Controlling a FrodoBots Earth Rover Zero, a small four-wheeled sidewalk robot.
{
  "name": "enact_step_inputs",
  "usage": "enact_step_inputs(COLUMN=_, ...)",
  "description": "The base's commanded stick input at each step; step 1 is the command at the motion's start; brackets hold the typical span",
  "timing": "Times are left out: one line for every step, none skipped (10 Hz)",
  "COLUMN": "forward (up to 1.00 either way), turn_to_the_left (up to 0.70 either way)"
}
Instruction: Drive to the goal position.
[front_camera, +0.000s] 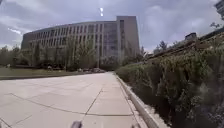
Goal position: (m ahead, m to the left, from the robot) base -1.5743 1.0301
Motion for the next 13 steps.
enact_step_inputs(forward=0.04, turn_to_the_left=0.00)
enact_step_inputs(forward=0.04, turn_to_the_left=0.00)
enact_step_inputs(forward=0.04, turn_to_the_left=0.00)
enact_step_inputs(forward=0.02, turn_to_the_left=0.00)
enact_step_inputs(forward=0.00, turn_to_the_left=0.00)
enact_step_inputs(forward=0.00, turn_to_the_left=0.00)
enact_step_inputs(forward=0.00, turn_to_the_left=0.00)
enact_step_inputs(forward=0.00, turn_to_the_left=0.00)
enact_step_inputs(forward=0.01, turn_to_the_left=0.00)
enact_step_inputs(forward=0.03, turn_to_the_left=0.00)
enact_step_inputs(forward=0.01, turn_to_the_left=0.00)
enact_step_inputs(forward=0.01, turn_to_the_left=0.00)
enact_step_inputs(forward=0.03, turn_to_the_left=0.00)
